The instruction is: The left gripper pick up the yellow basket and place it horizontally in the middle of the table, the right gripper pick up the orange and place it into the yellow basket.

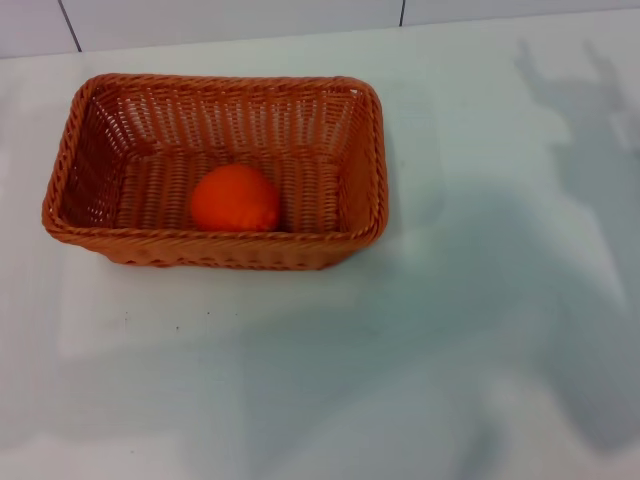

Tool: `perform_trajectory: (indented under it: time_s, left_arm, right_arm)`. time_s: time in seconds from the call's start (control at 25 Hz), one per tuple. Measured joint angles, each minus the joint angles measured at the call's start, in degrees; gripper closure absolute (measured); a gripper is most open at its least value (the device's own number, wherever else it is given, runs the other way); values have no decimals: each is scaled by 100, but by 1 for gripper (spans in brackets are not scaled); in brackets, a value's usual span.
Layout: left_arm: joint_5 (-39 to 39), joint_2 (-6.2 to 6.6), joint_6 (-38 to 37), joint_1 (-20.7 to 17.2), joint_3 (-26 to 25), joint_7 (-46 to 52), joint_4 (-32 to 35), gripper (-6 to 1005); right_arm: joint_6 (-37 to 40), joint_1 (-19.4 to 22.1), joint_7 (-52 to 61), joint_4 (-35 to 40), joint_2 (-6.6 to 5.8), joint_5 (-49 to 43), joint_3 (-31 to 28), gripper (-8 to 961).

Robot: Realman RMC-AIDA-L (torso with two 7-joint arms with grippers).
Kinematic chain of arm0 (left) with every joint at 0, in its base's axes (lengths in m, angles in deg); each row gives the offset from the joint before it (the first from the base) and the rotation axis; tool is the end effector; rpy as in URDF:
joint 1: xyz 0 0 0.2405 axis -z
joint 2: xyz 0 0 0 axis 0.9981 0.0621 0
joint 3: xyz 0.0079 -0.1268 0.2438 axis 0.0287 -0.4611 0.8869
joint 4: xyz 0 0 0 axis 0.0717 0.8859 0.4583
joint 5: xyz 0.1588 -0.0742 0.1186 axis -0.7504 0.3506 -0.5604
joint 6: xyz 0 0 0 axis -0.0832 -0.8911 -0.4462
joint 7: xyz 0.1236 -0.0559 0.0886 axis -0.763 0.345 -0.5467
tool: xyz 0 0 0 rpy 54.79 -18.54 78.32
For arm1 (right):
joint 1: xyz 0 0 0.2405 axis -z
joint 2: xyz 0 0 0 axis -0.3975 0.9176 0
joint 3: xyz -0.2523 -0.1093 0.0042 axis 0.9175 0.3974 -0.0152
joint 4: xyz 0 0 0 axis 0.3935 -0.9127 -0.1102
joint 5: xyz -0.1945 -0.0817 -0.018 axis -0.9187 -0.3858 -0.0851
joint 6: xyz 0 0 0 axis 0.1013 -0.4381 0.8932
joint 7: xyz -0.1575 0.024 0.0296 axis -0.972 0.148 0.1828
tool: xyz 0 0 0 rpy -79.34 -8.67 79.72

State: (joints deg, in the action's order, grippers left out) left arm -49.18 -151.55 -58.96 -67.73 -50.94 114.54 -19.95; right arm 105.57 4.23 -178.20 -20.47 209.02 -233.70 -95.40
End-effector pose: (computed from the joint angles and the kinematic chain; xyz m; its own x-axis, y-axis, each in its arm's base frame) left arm -0.3898 0.3466 0.0721 0.6277 -0.1132 0.7702 0.7784 0.0831 -0.6222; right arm 0.3545 0.3456 0.0284 -0.5743 -0.2124 0.7906 0.8090 0.0005 0.5878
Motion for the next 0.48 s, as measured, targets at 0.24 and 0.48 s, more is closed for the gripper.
perform_trajectory:
  time_s: [0.24,0.48]
  left_arm:
    - [-1,-2,-70,19,13,-200,-70,124]
    - [0,6,-74,45,4,-204,-73,124]
  right_arm:
    - [-20,-28,-1,185,7,0,-43,26]
    - [-13,22,-2,209,23,0,6,26]
